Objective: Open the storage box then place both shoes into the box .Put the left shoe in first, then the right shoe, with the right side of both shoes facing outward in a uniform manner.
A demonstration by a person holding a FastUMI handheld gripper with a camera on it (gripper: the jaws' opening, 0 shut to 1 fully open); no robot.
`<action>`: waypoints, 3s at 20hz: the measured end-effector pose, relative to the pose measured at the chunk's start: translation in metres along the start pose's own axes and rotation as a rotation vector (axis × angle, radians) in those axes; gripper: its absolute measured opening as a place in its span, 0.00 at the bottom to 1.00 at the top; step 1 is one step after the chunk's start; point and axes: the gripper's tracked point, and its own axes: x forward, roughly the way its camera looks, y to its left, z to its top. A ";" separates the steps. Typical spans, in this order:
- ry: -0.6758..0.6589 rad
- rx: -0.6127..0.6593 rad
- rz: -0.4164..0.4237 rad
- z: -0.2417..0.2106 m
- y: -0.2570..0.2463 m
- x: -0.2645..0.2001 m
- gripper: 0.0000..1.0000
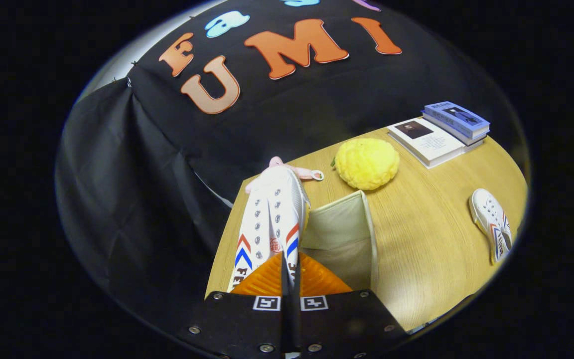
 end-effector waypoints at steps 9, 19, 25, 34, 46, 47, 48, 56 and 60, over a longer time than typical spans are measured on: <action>0.051 -0.027 -0.031 -0.034 0.004 -0.010 0.00; -0.020 -0.150 0.025 -0.008 0.019 -0.026 0.98; -0.102 -0.134 -0.040 0.035 -0.033 -0.048 0.98; -0.161 -0.107 -0.213 0.079 -0.168 -0.087 0.98; -0.115 -0.042 -0.427 0.065 -0.358 -0.123 0.98; -0.106 -0.037 -0.441 0.060 -0.371 -0.126 0.98; -0.096 -0.033 -0.454 0.055 -0.384 -0.127 0.98; 0.038 -0.014 -0.470 -0.006 -0.434 -0.113 0.98; 0.113 -0.011 -0.451 -0.033 -0.444 -0.093 0.86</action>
